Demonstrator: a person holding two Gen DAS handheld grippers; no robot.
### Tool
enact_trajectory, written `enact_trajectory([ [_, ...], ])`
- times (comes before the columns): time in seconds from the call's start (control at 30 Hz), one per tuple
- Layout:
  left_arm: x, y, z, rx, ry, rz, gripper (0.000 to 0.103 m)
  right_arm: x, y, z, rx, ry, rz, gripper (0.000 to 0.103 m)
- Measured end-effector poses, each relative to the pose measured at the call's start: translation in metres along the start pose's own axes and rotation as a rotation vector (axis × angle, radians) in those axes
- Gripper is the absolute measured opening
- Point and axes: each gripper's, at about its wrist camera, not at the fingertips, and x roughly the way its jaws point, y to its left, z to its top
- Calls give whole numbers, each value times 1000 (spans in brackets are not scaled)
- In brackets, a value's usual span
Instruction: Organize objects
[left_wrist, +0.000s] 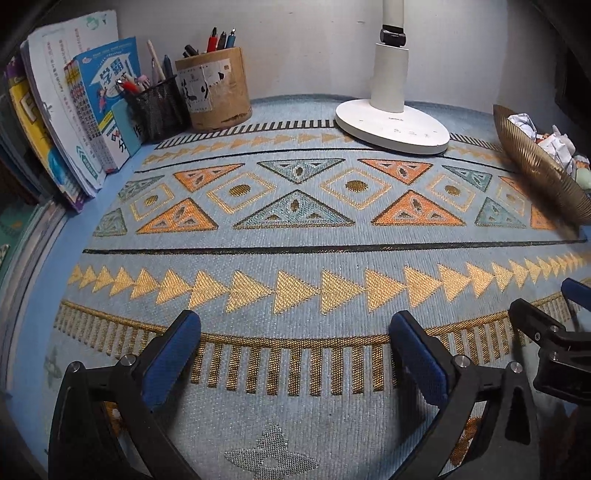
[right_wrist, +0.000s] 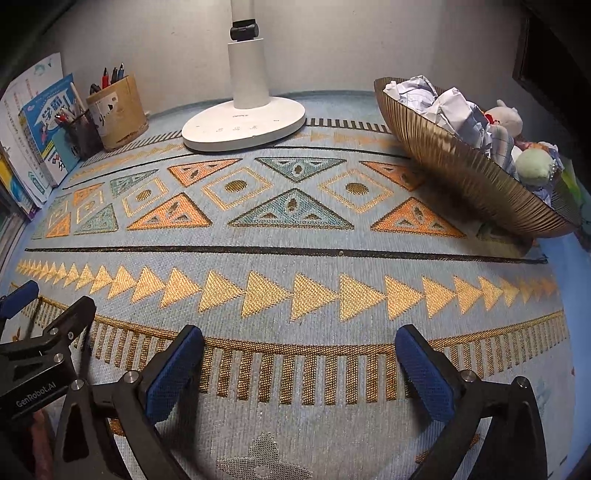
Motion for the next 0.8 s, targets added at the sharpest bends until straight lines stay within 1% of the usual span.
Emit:
enact_trajectory([
  [0.03,3,5,1,-28,14,-30,103,0,0,0,0,0,0,103],
  [0.07,3,7,1,-38,8,-39,102,0,0,0,-1,-2,-1,103],
  [0.2,3,6,0,-21,10,-32,103,-1,-2,-2,-12,-8,10,103],
  [0.27,3,5,1,-23,10,-28,103,-3,-2,-7,-7,-49,4,103],
  [0.8,5,6,3,-24,11,-38,103,-3,-3,-7,-8,-47,9,103],
])
